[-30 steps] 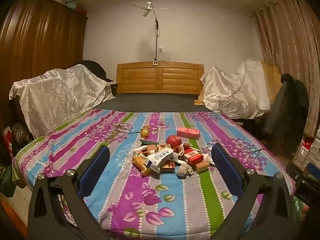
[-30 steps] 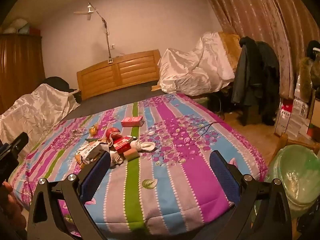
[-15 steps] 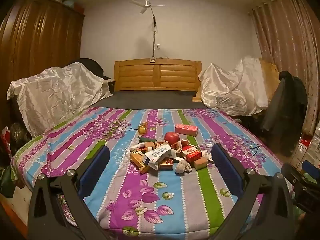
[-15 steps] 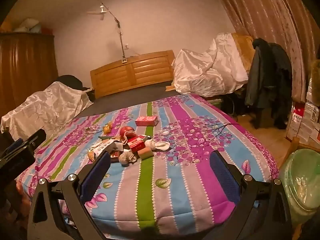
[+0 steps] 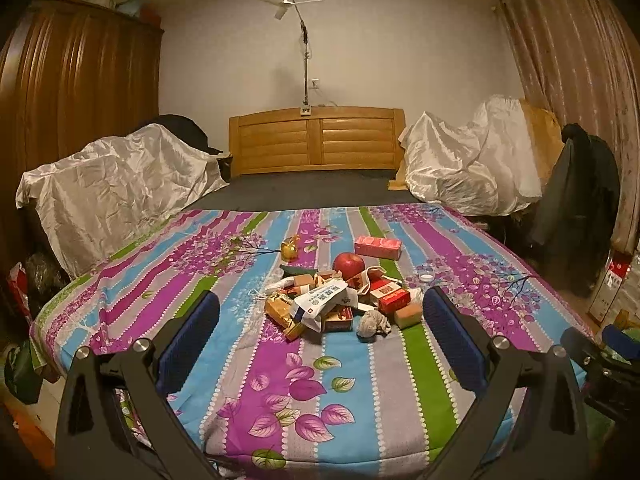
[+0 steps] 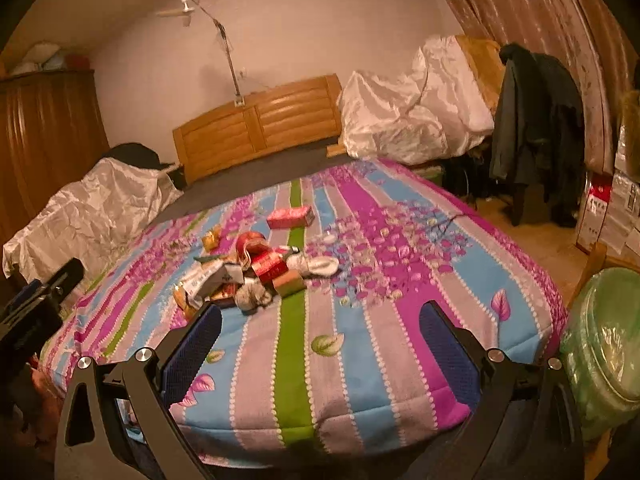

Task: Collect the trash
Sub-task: 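Move both grippers toward the pile of trash on the bed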

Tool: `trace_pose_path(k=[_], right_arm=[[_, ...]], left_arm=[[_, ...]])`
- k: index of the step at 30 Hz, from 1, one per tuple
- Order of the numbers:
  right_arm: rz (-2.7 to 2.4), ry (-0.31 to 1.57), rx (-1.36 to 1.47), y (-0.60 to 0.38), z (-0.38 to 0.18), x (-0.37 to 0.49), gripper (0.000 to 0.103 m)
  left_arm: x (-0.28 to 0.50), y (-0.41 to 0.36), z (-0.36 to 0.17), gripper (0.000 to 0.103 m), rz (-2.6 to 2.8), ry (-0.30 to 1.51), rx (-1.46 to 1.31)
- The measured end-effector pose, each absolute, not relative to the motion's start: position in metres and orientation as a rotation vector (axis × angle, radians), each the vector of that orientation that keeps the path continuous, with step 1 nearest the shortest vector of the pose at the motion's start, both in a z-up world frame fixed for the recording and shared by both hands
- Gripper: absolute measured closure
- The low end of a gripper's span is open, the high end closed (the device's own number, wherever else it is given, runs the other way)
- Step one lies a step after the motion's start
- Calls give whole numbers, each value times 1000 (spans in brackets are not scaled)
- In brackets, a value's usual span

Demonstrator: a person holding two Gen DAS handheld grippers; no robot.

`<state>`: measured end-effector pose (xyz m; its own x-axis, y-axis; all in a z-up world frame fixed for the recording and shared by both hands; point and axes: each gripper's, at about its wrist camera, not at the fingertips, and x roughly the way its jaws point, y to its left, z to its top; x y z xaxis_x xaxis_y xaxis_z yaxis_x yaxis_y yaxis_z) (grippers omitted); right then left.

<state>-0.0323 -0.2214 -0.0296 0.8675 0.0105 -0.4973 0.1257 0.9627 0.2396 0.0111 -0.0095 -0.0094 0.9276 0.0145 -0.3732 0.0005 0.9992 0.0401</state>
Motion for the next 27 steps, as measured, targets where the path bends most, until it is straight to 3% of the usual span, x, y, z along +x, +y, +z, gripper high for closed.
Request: trace_pose_path(k=[10,27], right_arm=[[-25,541,283,-221,-34,-25,4],[-24,518,67,-194,-18,12,4]], left_arm=[[21,-4,-15,5,41,433,24],[61,48,-26,5,150,541,19]])
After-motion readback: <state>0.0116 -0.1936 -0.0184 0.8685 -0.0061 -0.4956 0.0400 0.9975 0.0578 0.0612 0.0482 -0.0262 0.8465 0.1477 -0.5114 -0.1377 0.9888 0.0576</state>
